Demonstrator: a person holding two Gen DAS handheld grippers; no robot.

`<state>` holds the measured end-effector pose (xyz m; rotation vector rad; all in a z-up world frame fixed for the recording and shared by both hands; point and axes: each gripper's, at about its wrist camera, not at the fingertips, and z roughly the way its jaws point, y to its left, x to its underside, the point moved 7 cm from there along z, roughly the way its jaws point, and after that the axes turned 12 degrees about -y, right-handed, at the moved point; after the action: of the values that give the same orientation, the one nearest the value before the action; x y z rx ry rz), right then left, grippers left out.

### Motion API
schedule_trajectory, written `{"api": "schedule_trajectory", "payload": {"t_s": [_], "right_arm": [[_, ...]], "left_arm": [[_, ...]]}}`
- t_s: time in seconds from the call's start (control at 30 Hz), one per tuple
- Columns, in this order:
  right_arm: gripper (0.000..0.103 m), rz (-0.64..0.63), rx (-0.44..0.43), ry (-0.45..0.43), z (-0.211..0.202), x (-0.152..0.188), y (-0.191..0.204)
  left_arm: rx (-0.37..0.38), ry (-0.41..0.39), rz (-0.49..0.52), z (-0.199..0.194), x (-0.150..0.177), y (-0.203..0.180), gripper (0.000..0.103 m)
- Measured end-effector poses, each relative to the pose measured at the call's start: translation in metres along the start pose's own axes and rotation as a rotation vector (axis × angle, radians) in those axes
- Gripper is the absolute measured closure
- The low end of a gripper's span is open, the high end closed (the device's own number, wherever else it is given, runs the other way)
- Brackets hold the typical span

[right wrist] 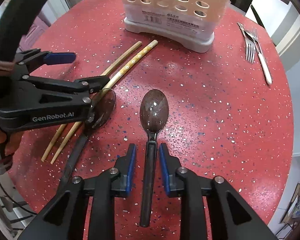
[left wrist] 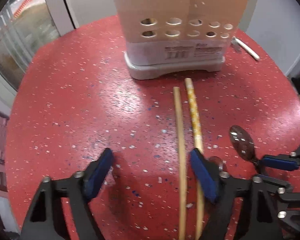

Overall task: Organize utensils
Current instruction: 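Grasp a plain wooden chopstick with the left tool while the right tool holds the spoon, then carry the spoon with the right tool while the left tool carries the chopstick into the holder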

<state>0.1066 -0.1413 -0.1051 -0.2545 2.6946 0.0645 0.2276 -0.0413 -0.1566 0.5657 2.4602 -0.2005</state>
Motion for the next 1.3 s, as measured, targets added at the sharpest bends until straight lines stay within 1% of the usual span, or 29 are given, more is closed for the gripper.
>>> {"api": "schedule_trajectory", "payload": {"t_s": [0.1,0.13,0.17,0.23,0.3,0.33,0.37,0.5,0.57,0.67,0.83,0.97,1.0,1.17,1.23,1.3], "right_arm": [[0.079,-0.021,0.007,-0.001,0.002,-0.004,0.003],[0.086,-0.025,0.003,-0.001,0.001,-0.003,0.005],[0.091,-0.028,0.004,0.000,0.001,-0.003,0.005],[0.091,-0.025,-0.013,-0.001,0.000,-0.002,0.002],[0.091,-0.019,-0.026,-0.003,-0.001,-0.003,0.001],[0.091,-0.011,-0.036,-0.006,-0.001,-0.003,-0.001],[0.091,-0.005,-0.042,-0.008,-0.002,-0.002,-0.004],[0.091,0.032,-0.095,-0.039,-0.011,0.006,-0.020],[0.091,0.045,-0.119,-0.065,-0.018,0.006,-0.024],[0.091,0.073,-0.157,-0.119,-0.028,0.003,-0.031],[0.091,0.117,-0.215,-0.194,-0.045,0.002,-0.039],[0.091,0.140,-0.248,-0.276,-0.068,-0.007,-0.050],[0.091,0.149,-0.259,-0.307,-0.075,-0.011,-0.053],[0.091,0.177,-0.299,-0.431,-0.101,-0.028,-0.054],[0.091,0.190,-0.315,-0.483,-0.113,-0.039,-0.062],[0.091,0.197,-0.321,-0.523,-0.115,-0.051,-0.060]], "left_arm": [[0.017,0.020,0.025,-0.001,-0.003,-0.008,0.024],[0.020,0.024,0.035,-0.002,-0.004,-0.012,0.031],[0.020,0.031,0.054,-0.003,-0.004,-0.017,0.036],[0.011,0.045,0.095,-0.004,-0.005,-0.025,0.044],[-0.016,0.052,0.153,-0.005,-0.007,-0.032,0.046],[-0.003,0.055,0.162,-0.006,-0.005,-0.037,0.059],[0.030,0.062,0.156,-0.006,-0.004,-0.042,0.073],[-0.002,0.004,0.159,-0.013,0.000,-0.048,0.074],[-0.011,-0.034,0.122,-0.018,0.003,-0.046,0.074],[-0.009,-0.093,0.039,-0.031,0.005,-0.039,0.074],[-0.048,-0.189,-0.057,-0.053,0.006,-0.022,0.074],[-0.060,-0.288,-0.140,-0.076,-0.006,-0.009,0.074],[-0.062,-0.316,-0.157,-0.083,-0.010,-0.006,0.074],[-0.059,-0.404,-0.203,-0.107,-0.031,0.000,0.074],[-0.057,-0.436,-0.214,-0.117,-0.041,0.001,0.074],[-0.059,-0.466,-0.224,-0.126,-0.050,0.003,0.074]]}}
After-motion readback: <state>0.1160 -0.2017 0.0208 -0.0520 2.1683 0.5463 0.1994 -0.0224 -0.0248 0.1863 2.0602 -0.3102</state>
